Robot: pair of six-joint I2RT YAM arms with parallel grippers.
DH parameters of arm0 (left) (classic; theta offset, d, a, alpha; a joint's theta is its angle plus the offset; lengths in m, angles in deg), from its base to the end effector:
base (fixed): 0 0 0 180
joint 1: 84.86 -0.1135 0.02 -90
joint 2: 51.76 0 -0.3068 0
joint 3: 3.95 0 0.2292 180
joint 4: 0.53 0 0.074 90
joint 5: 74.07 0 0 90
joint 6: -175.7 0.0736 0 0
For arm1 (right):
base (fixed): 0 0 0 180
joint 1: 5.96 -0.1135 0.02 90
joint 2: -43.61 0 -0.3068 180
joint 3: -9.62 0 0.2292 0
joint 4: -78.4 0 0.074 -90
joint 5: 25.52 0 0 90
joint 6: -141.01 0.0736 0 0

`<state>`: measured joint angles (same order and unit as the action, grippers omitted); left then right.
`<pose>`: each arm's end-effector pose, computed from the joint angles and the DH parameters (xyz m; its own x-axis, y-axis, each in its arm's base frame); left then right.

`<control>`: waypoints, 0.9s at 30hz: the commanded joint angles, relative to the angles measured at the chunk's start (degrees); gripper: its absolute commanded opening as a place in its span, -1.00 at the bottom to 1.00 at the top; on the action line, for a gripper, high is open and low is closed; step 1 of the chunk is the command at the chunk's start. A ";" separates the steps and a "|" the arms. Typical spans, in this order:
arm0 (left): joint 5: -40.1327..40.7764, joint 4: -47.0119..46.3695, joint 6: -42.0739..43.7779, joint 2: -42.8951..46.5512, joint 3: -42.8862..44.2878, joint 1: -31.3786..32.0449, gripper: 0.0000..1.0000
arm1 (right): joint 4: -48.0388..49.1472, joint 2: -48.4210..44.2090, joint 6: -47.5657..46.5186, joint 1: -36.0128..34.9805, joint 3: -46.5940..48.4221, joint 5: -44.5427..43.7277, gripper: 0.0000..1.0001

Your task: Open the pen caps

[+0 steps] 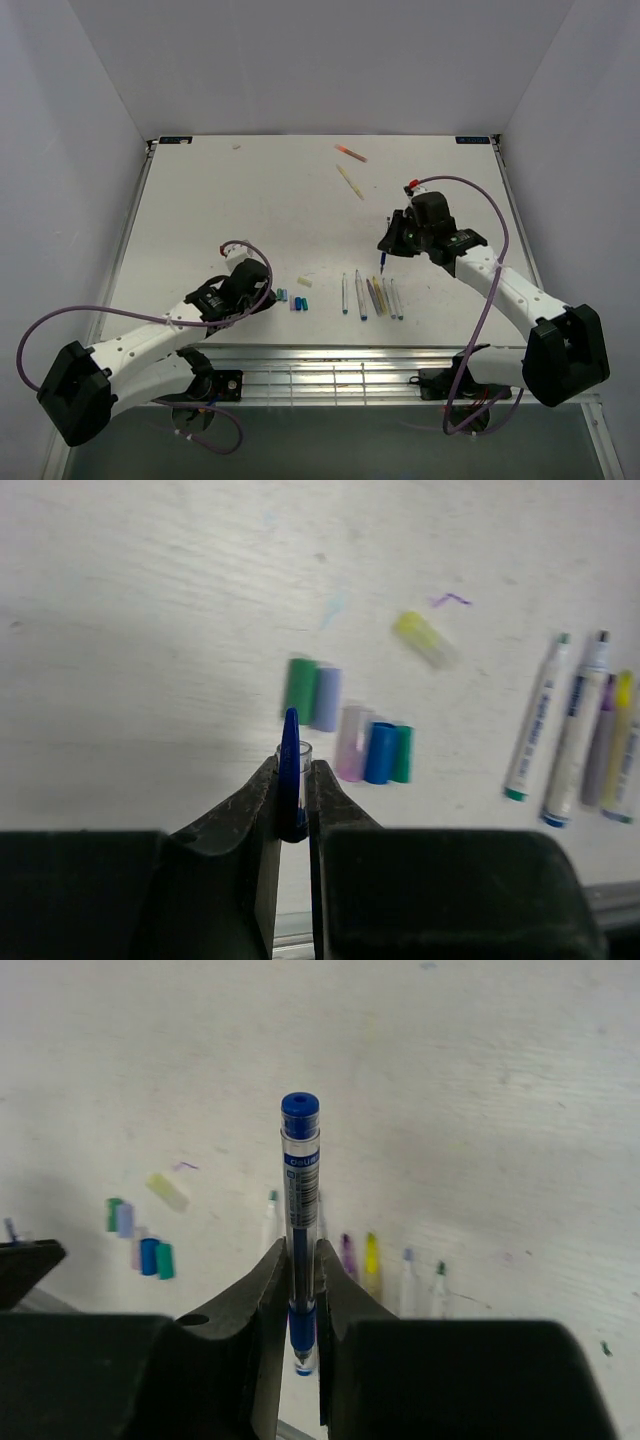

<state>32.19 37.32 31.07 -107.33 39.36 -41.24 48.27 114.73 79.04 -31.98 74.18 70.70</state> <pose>0.1324 -0.0977 0.2069 -0.7556 -0.3613 -0.5464 -0.1448 0.9056 -0.3986 0.2359 0.1240 0.2897 -0.7156 0.1705 -0.6774 -0.2015 0.8781 0.4340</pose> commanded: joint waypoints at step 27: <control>-4.47 -6.86 3.13 -15.36 -2.30 -10.57 -0.42 | -6.22 9.31 -6.59 5.10 -11.33 -9.65 -0.48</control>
<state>30.35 28.40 33.46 -121.75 38.01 -51.56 40.95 123.25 73.34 -27.02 64.00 61.67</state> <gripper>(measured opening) 0.279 0.247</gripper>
